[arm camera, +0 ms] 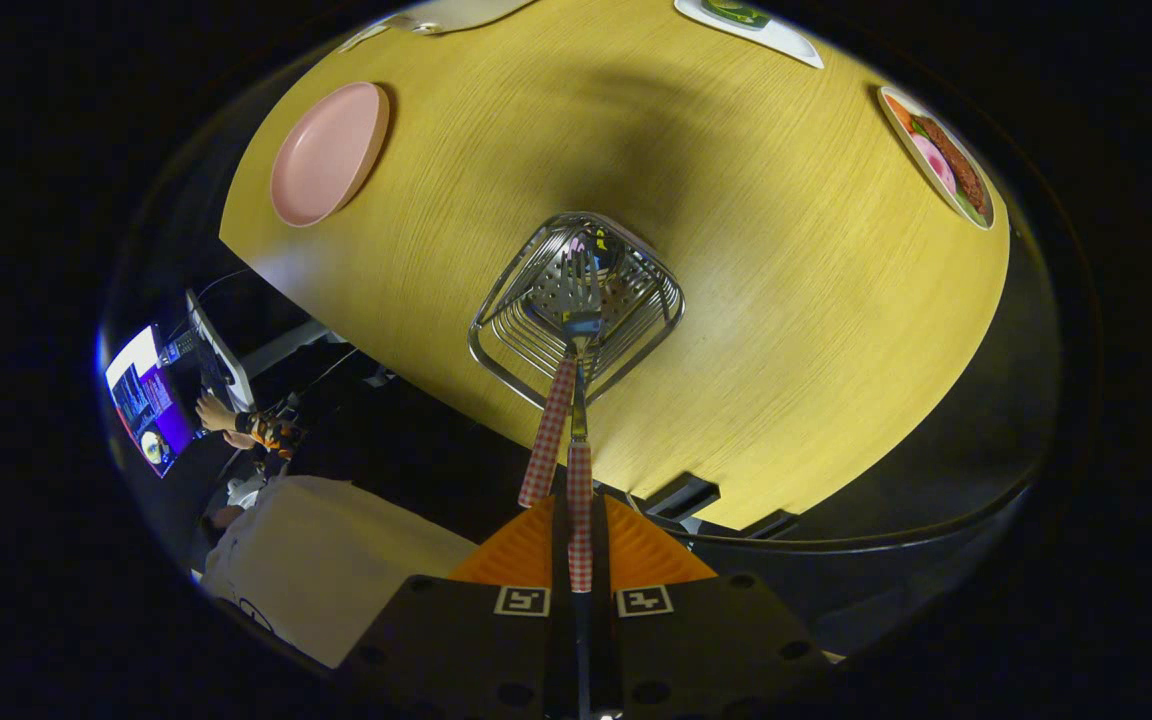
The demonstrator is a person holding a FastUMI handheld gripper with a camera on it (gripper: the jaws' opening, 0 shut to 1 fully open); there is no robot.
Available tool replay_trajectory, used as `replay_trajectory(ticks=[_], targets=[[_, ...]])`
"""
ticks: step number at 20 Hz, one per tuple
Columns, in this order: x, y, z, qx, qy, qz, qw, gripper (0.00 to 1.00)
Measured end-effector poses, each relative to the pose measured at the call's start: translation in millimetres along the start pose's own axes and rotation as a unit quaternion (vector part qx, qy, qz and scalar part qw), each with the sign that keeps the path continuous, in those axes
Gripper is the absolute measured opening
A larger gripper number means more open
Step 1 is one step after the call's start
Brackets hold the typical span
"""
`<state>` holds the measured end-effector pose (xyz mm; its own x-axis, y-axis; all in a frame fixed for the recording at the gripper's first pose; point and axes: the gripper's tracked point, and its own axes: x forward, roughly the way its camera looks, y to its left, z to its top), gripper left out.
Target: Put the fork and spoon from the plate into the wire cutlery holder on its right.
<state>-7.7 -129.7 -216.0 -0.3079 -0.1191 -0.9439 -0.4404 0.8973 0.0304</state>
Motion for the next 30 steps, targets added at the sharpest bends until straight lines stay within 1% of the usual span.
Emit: replay_trajectory(ticks=[2,4,7,9,10,11,12,13,15,16,17,18,22,26,28,30], targets=[[0.8,-0.6,3.9,0.009,0.004,0.000,1.000,0.10],[0.5,-2.1,7.5,0.017,0.004,0.002,1.000,0.12],[-6.4,3.0,18.2,0.032,-0.012,0.015,0.999,0.16],[-13.4,5.4,26.2,0.039,-0.034,0.024,0.998,0.17],[-16.3,7.8,28.7,0.038,-0.048,0.030,0.998,0.23],[-21.7,7.7,32.0,0.037,-0.064,0.032,0.997,0.41],[-26.3,10.3,34.0,0.036,-0.080,0.038,0.995,0.50],[-30.8,12.6,34.6,0.039,-0.092,0.044,0.994,0.69],[-41.3,19.7,35.1,0.039,-0.117,0.054,0.991,0.88],[-43.9,22.5,31.1,0.036,-0.127,0.056,0.990,0.95],[-47.4,23.4,28.0,0.033,-0.139,0.053,0.988,1.00],[-52.3,29.6,27.1,0.031,-0.157,0.049,0.986,0.99],[-66.7,48.8,19.7,0.039,-0.230,0.062,0.970,1.00],[-87.3,60.7,9.9,0.047,-0.304,0.061,0.950,0.99],[-102.0,70.6,4.1,0.046,-0.340,0.064,0.937,0.99],[-116.1,78.1,-1.2,0.043,-0.376,0.059,0.924,0.99]])
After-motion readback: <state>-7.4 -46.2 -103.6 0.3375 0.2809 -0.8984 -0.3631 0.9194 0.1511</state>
